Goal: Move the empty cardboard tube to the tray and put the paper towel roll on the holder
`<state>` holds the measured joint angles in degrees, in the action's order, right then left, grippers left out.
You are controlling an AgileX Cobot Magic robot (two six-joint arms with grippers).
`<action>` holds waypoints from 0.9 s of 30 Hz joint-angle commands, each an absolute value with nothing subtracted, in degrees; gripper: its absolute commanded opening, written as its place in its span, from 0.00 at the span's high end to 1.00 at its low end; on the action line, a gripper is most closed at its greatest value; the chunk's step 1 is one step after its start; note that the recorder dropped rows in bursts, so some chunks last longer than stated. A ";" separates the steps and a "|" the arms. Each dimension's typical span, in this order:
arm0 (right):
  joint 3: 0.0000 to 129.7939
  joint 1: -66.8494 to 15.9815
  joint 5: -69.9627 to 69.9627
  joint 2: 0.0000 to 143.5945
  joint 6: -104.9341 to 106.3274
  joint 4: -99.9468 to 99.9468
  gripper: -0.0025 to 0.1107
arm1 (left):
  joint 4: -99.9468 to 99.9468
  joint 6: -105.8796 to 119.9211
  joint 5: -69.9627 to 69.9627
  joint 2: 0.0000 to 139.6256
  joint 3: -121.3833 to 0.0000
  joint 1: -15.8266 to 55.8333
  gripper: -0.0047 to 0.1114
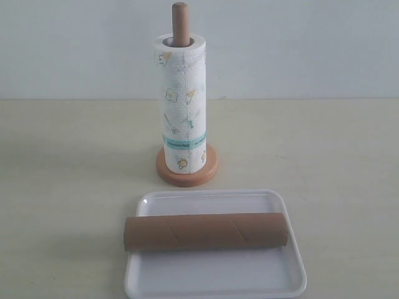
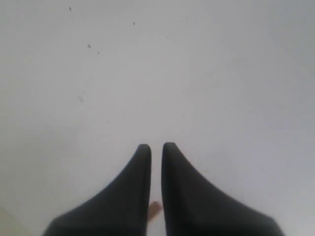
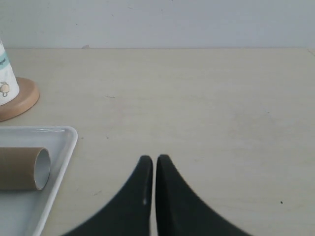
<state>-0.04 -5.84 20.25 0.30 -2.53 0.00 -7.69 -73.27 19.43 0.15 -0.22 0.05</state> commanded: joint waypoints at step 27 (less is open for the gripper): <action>0.00 -5.69 20.03 0.00 -2.42 -0.40 0.95 | -3.68 -4.64 -17.16 0.00 0.00 0.60 0.90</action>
<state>-0.04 -5.84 20.25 0.30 -2.53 0.00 -4.29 -4.88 -16.80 0.15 -0.22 0.05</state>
